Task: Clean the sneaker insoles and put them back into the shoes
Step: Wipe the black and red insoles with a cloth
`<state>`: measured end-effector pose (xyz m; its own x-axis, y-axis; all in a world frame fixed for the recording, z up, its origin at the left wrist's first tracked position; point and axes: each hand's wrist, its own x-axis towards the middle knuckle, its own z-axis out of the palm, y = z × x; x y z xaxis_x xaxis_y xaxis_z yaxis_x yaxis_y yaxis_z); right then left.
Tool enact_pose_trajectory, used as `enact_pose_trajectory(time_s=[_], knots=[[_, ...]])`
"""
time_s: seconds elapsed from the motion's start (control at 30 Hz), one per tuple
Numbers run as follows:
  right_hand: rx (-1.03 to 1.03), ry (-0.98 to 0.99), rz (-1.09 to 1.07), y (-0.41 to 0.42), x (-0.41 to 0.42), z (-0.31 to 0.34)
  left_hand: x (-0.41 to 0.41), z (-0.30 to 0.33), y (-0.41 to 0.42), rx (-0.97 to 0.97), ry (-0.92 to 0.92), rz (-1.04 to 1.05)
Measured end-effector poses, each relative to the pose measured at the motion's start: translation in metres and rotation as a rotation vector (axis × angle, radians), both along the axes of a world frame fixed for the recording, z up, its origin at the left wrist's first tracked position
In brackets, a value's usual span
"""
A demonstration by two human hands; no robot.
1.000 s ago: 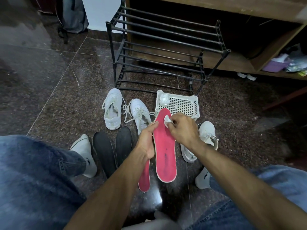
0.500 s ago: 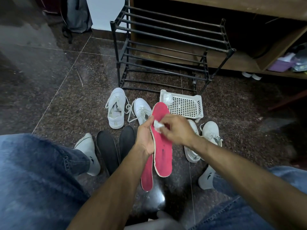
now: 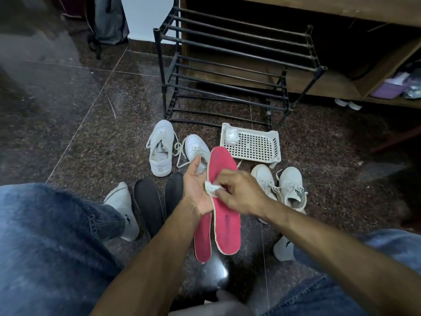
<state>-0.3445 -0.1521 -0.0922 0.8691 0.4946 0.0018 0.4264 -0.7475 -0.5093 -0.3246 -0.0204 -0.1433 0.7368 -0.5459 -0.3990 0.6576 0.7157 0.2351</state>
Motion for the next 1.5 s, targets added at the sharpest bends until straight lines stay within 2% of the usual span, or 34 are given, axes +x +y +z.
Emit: enact_pose_trajectory(time_s=[0.1, 0.17, 0.23, 0.37, 0.47, 0.57, 0.67, 0.77, 0.87, 0.93, 1.0, 1.1, 1.3, 1.37, 1.5], knots=[[-0.138, -0.107, 0.018, -0.003, 0.008, 0.006, -0.004, -0.001, -0.007, 0.013, 0.016, -0.006], [-0.234, -0.209, -0.095, -0.004, 0.025, 0.011, -0.003, 0.002, -0.011, 0.030, 0.004, -0.019], [-0.222, -0.211, -0.178, -0.006, 0.038, 0.013, -0.001, 0.005, -0.010, 0.049, 0.000, -0.017], [-0.061, -0.037, 0.025, -0.007, 0.021, 0.013, 0.003, 0.003, -0.003, 0.054, 0.002, 0.008], [-0.120, -0.014, 0.130, -0.009, 0.007, 0.014, 0.001, 0.001, -0.007, 0.107, 0.025, -0.004], [-0.275, -0.144, -0.080, -0.011, 0.027, 0.016, -0.002, 0.003, -0.014, 0.118, -0.030, -0.065], [-0.326, -0.174, -0.334, -0.015, 0.052, 0.018, -0.001, 0.003, -0.016, 0.190, -0.095, -0.125], [-0.227, -0.102, -0.334, -0.015, 0.048, 0.016, 0.002, 0.001, -0.014, 0.176, -0.086, -0.109], [-0.102, 0.035, -0.071, -0.012, 0.021, 0.014, 0.001, 0.002, -0.011, 0.073, 0.008, 0.008], [-0.162, -0.003, -0.006, -0.014, 0.019, 0.013, 0.002, 0.001, -0.012, 0.049, 0.031, 0.044], [-0.222, -0.090, -0.098, -0.017, 0.027, 0.011, 0.001, 0.005, -0.015, 0.055, 0.023, 0.026], [-0.150, -0.129, -0.183, -0.013, 0.028, 0.006, 0.004, 0.006, -0.013, 0.073, 0.033, 0.049], [0.026, -0.026, 0.099, -0.011, -0.014, 0.001, 0.006, 0.000, -0.006, 0.010, 0.071, 0.240], [0.002, -0.073, 0.051, -0.012, -0.007, 0.000, 0.011, 0.000, -0.006, -0.004, 0.081, 0.251], [0.039, -0.113, -0.210, -0.011, 0.018, -0.008, 0.011, 0.003, -0.012, 0.141, 0.065, 0.129]])
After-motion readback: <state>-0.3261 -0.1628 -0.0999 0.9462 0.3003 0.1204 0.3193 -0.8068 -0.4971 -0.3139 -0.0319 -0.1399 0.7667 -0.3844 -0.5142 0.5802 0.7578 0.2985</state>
